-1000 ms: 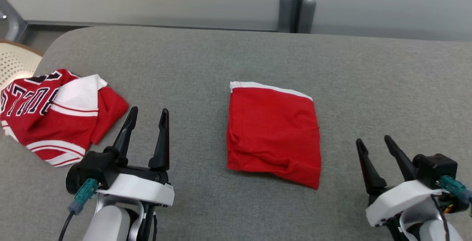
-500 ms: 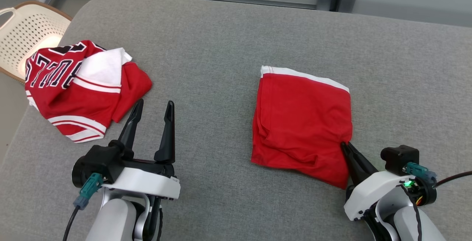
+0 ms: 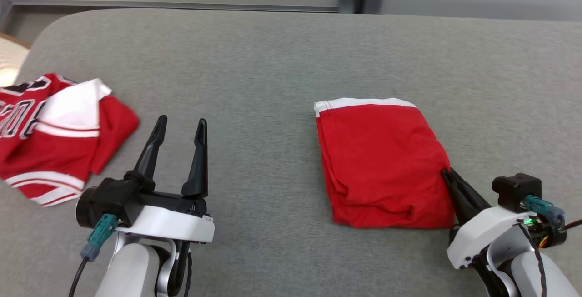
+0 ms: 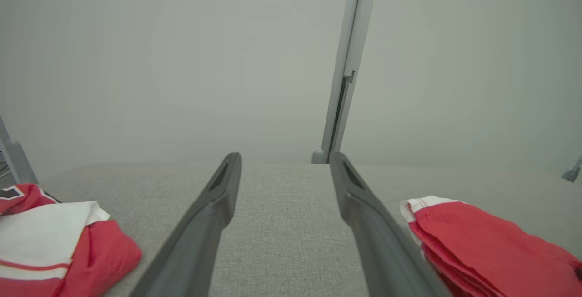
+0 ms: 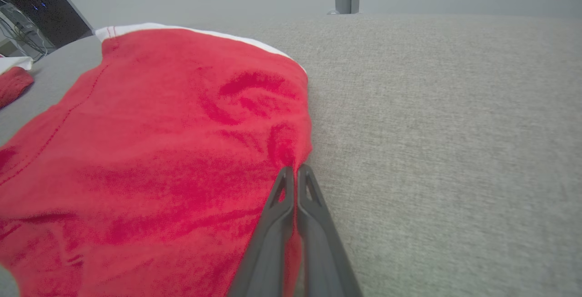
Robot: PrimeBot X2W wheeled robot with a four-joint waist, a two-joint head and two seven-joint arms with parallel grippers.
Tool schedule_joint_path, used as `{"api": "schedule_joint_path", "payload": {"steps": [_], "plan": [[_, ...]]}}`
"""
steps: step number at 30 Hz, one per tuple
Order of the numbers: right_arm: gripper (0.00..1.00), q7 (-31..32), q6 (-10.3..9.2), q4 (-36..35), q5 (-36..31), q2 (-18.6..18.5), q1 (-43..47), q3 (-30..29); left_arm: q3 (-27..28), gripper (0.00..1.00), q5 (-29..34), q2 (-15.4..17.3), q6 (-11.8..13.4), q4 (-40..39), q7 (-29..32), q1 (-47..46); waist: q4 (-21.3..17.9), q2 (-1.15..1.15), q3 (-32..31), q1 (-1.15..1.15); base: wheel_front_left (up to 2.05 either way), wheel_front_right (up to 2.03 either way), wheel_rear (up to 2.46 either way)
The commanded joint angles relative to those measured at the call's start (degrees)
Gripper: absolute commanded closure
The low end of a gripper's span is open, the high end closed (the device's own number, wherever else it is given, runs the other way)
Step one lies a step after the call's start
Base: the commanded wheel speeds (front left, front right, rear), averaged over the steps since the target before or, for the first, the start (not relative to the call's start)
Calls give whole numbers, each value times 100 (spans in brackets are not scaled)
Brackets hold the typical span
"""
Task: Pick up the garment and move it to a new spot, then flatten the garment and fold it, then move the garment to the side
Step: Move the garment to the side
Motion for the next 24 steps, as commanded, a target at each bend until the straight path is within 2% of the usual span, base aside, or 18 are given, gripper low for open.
{"api": "schedule_joint_path", "payload": {"steps": [1,6,13,19,24], "plan": [[100,33,-4,-23,-4,-39,27,32,27,0,32,41,-9,-44,-22,-13,-271,0,53,0,0,0,0],[100,69,-4,-161,83,-169,-22,139,-43,0,74,137,-58,-266,73,-208,-900,0,335,0,0,0,0],[100,-173,-7,120,210,-481,-742,512,-198,0,210,286,-142,-724,310,-548,-1703,0,942,0,0,0,0],[100,-594,-8,750,440,-1075,-1566,219,-470,0,366,420,-297,-1212,583,-862,-2191,0,1497,0,0,0,0],[100,-884,-7,1378,608,-1661,-2163,-242,-733,0,431,465,-402,-1499,767,-1123,-2307,0,1886,0,0,0,0]]}}
